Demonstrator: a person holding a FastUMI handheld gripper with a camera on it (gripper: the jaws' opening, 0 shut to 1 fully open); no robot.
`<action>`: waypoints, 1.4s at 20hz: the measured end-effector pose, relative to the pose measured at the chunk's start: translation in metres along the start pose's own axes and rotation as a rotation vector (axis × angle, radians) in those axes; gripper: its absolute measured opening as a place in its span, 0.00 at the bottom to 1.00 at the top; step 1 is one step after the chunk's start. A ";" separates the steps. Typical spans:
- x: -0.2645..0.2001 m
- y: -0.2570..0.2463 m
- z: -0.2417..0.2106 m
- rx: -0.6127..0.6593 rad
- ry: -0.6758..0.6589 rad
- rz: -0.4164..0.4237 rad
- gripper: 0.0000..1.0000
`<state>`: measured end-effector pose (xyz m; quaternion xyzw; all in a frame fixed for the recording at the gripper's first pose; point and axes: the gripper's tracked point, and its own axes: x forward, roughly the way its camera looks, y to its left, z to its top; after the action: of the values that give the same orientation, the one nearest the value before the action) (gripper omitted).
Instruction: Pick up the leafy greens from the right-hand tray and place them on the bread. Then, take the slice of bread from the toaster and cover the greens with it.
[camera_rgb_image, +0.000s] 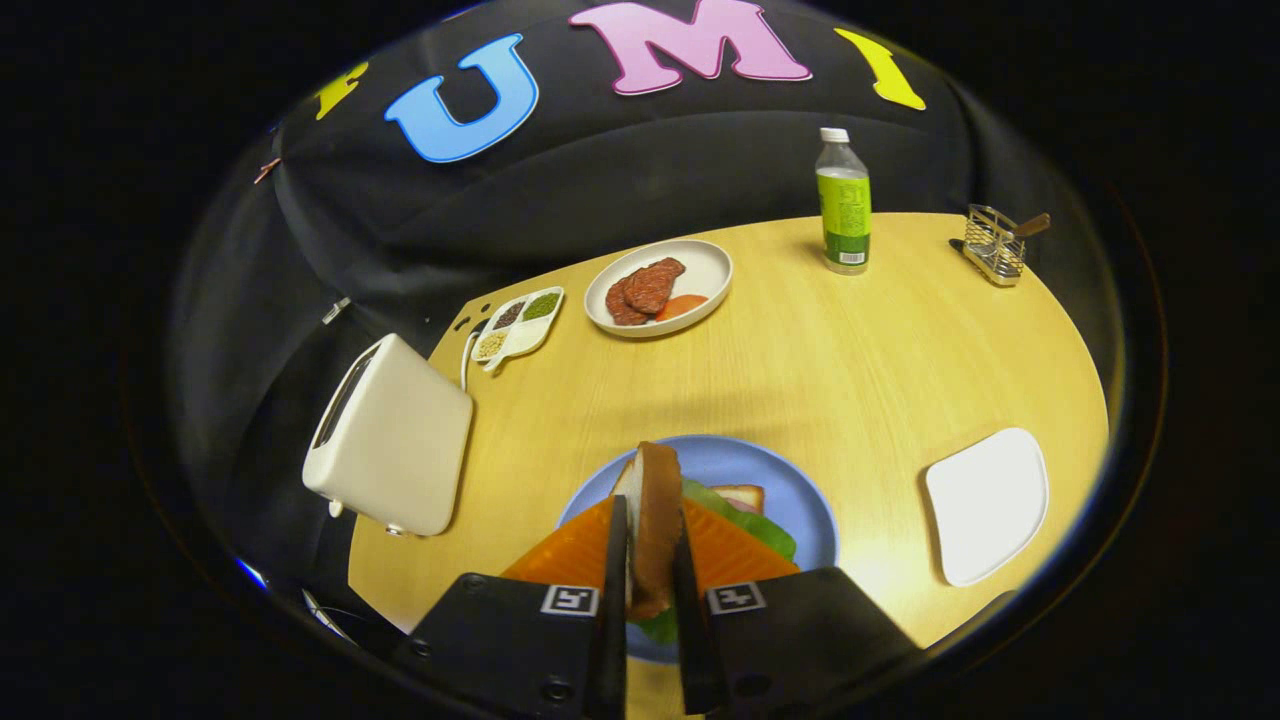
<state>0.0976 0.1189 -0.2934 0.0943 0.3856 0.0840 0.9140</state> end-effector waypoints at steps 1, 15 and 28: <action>-0.001 -0.007 -0.004 -0.002 0.010 -0.011 0.42; -0.115 -0.037 0.083 -0.102 -0.268 -0.082 0.99; -0.221 0.020 0.154 -0.254 -0.562 0.035 0.99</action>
<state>0.0550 0.0717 -0.0313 0.0056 0.1027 0.1179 0.9877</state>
